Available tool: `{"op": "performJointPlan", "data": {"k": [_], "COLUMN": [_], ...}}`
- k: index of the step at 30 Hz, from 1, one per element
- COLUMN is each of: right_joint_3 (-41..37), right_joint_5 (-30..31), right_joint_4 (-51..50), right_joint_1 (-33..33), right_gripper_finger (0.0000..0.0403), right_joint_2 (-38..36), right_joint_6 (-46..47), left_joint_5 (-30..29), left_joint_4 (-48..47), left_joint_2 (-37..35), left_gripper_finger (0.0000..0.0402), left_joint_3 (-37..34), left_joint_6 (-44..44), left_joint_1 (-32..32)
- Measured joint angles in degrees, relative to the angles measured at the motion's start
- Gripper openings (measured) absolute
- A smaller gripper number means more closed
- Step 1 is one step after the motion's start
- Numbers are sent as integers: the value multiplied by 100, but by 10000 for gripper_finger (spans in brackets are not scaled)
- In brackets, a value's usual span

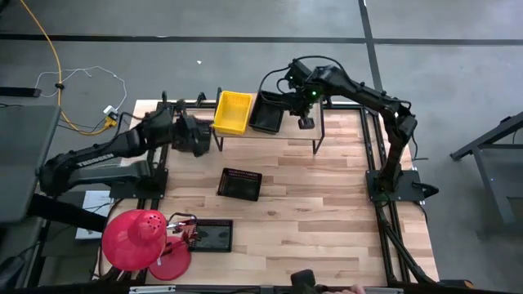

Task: Stack baskets on shelf by color
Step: Stack the black bin on the black bin on the shelf

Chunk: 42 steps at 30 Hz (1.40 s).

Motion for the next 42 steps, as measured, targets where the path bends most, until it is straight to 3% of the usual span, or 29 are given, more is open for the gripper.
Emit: {"op": "performJointPlan", "data": {"k": [10, 18, 29, 33, 37, 42], "right_joint_3": [-4, -2, 0, 0, 2, 7], "right_joint_5": [310, 305, 308, 728, 1002, 865], "right_joint_4": [504, 968, 1228, 1168, 1129, 873], "right_joint_1": [113, 105, 105, 95, 7, -176], "right_gripper_finger": [0, 0, 0, 0, 0, 0], "right_joint_2": [-4, -4, -4, -4, -50, -247], "right_joint_6": [-9, -64, -199, -247, -248, 65], "left_joint_5": [169, 790, 831, 783, 658, 436], "left_joint_4": [18, 820, 870, 847, 837, 663], "left_joint_2": [1154, 2024, 2055, 2032, 1823, 1289], "left_gripper_finger": [0, 0, 0, 0, 0, 0], "left_joint_3": [66, 66, 66, 66, 66, 66], "left_joint_6": [-209, -264, -521, -544, -527, -501], "left_joint_1": [1531, 1809, 1795, 1793, 1793, 1796]}}
